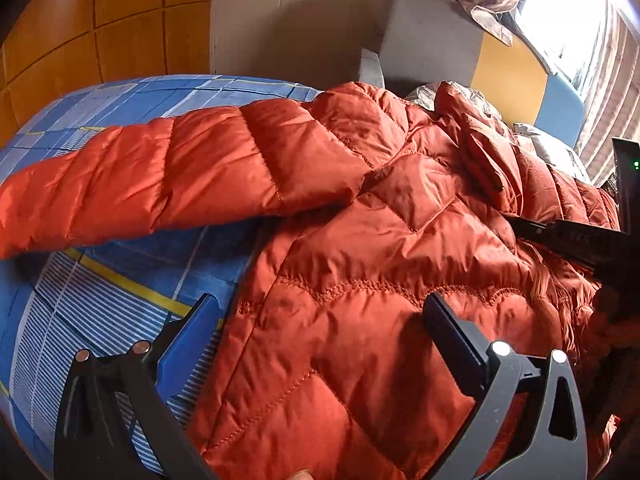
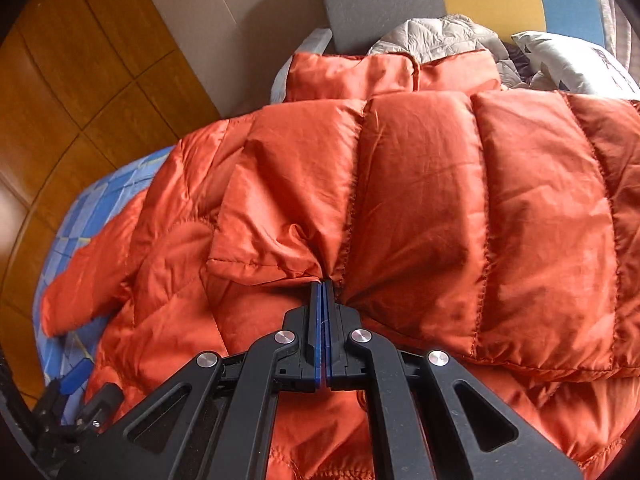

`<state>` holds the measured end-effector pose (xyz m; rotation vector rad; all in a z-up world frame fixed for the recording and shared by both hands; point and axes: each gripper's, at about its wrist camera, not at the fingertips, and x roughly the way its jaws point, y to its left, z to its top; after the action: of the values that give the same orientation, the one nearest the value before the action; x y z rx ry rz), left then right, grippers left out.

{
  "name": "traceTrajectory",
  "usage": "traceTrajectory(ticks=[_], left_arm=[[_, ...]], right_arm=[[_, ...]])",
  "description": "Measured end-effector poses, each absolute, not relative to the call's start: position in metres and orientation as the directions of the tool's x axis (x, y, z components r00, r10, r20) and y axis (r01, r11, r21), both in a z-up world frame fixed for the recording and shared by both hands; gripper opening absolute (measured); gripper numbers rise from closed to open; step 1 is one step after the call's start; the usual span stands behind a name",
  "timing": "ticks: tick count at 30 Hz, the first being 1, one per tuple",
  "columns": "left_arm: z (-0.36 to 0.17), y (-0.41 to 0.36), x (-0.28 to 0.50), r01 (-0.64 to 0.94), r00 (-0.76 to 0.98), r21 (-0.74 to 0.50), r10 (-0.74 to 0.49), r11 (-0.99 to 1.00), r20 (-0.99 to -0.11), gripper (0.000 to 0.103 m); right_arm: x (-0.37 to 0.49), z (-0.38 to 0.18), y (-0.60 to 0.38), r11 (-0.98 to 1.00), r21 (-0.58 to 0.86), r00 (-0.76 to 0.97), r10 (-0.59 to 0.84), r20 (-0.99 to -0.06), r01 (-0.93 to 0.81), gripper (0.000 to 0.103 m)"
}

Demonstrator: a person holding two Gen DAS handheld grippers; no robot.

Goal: Fold large clothes
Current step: 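Lift the sleeve with the right tool and fold it across the jacket body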

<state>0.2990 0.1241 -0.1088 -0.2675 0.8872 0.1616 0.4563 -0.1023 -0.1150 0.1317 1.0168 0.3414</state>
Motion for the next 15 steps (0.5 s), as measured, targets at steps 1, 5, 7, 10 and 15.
traceTrajectory(ticks=[1,5,7,10,15], left_arm=[[-0.1093,0.1239,0.2992,-0.250,0.622,-0.163,0.029,0.955,-0.783,0.101],[-0.1102,0.1228,0.2991,-0.251,0.621,-0.158,0.034,0.955,-0.783,0.101],[-0.1099,0.1222,0.2991,-0.250,0.624,-0.154,0.037,0.956,-0.781,0.101],[-0.1095,0.1216,0.2981,-0.254,0.625,-0.149,0.045,0.956,-0.779,0.101],[-0.1081,0.1203,0.2956,-0.260,0.625,-0.136,0.059,0.956,-0.778,0.101]], right_arm=[[0.4569,-0.1163,-0.1022,0.939,0.266,0.477,0.340,-0.811,-0.218,0.001],[0.4575,-0.1207,-0.1020,0.938,0.266,0.468,0.341,-0.815,-0.221,0.001],[0.4570,-0.1205,-0.1036,0.935,0.272,0.467,0.349,-0.813,-0.226,0.001],[0.4555,-0.1187,-0.1050,0.935,0.275,0.467,0.351,-0.812,-0.226,0.002],[0.4505,-0.1123,-0.1078,0.931,0.283,0.474,0.362,-0.803,-0.231,0.041]])
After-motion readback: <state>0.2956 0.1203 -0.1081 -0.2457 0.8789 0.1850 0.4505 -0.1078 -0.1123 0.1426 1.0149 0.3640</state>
